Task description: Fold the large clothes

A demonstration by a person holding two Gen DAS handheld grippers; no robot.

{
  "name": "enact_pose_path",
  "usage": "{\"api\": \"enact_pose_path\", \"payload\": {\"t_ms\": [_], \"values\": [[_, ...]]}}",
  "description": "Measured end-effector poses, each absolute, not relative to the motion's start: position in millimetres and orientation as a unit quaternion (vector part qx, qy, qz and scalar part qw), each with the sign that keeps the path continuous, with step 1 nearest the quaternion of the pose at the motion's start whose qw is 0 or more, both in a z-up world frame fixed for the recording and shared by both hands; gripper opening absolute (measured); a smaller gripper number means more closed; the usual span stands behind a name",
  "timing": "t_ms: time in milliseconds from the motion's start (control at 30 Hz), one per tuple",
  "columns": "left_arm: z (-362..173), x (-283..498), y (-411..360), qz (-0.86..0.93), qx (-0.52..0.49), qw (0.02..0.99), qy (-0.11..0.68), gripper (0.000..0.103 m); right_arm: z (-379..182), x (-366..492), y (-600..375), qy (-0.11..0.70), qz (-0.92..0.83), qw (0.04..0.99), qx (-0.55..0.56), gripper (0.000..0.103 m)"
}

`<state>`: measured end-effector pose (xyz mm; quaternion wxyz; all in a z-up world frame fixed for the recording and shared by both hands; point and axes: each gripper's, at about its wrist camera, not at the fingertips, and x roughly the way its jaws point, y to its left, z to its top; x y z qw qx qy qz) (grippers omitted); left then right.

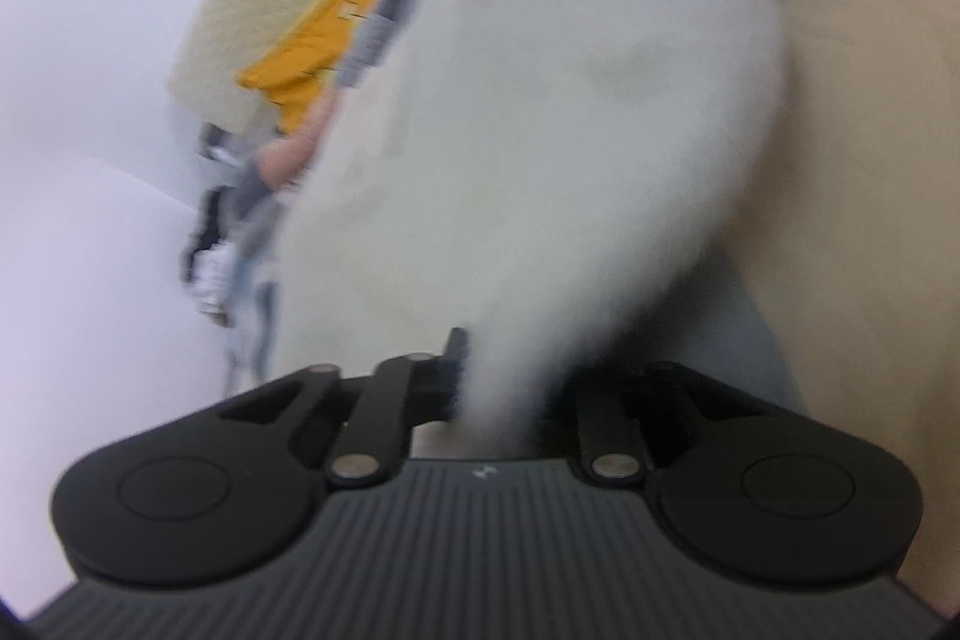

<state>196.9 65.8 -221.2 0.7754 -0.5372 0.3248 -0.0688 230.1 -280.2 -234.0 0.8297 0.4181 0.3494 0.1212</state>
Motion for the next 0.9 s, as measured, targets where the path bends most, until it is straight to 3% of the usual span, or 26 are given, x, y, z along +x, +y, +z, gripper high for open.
{"api": "enact_pose_path", "payload": {"t_ms": [167, 433, 900], "values": [[-181.2, 180.5, 63.6, -0.113, -0.503, 0.817, 0.257, 0.011, -195.5, 220.0, -291.6, 0.243, 0.176, 0.85, 0.432, 0.014], [-97.1, 147.4, 67.2, -0.181, -0.498, 0.829, 0.182, 0.011, -112.5, 193.2, -301.7, 0.209, 0.238, 0.847, 0.427, 0.015], [209.6, 80.9, 58.1, -0.25, -0.395, 0.882, 0.06, 0.011, 142.9, 122.2, -307.1, 0.088, 0.314, 0.888, 0.324, 0.015]]}}
